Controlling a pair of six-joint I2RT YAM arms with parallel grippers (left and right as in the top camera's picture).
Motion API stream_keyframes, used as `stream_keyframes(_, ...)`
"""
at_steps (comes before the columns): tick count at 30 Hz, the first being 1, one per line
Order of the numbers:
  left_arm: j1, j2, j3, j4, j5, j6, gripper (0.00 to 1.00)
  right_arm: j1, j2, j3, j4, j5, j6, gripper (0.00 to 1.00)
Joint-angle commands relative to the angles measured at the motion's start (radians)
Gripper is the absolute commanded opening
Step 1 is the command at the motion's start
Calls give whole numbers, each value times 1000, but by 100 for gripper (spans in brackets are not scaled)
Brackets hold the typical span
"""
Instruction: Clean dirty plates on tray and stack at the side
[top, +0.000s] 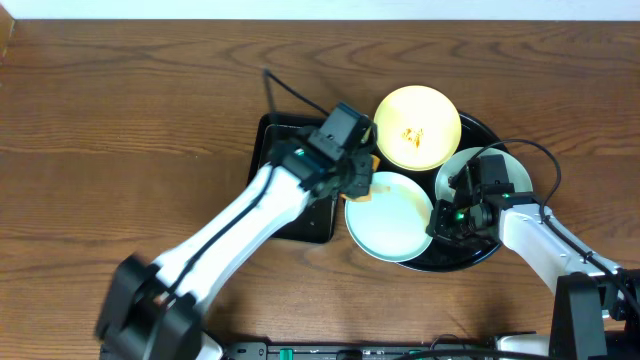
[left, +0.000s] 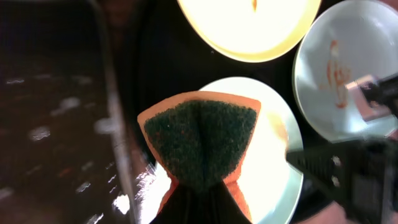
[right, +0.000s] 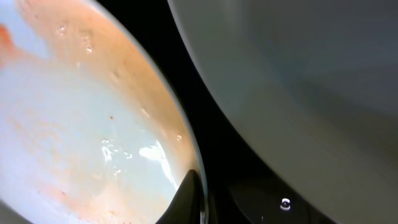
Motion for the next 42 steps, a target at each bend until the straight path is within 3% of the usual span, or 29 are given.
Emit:
stream_keyframes(1, 37, -60, -2, -57, -153, 32, 7, 9, 2, -11, 9, 21, -28, 5)
stream_keyframes(10, 209, -39, -24, -97, -216, 32, 8, 9, -2, -9, 13, 30, -55, 1)
stream_keyframes(15, 269, -13, -24, -96, -216, 32, 7, 9, -58, 61, -92, 150, -79, 1)
stream_keyframes(20, 289, 25, -25, -95, -216, 32, 7, 9, -154, 154, -194, 238, -127, 1)
stream_keyframes(29, 289, 105, -25, -77, -216, 31, 7, 23, -304, 199, -222, 390, -199, 1)
stream_keyframes(42, 289, 106, -25, -58, -216, 31, 8, 277, -400, 226, -159, 843, -388, 1)
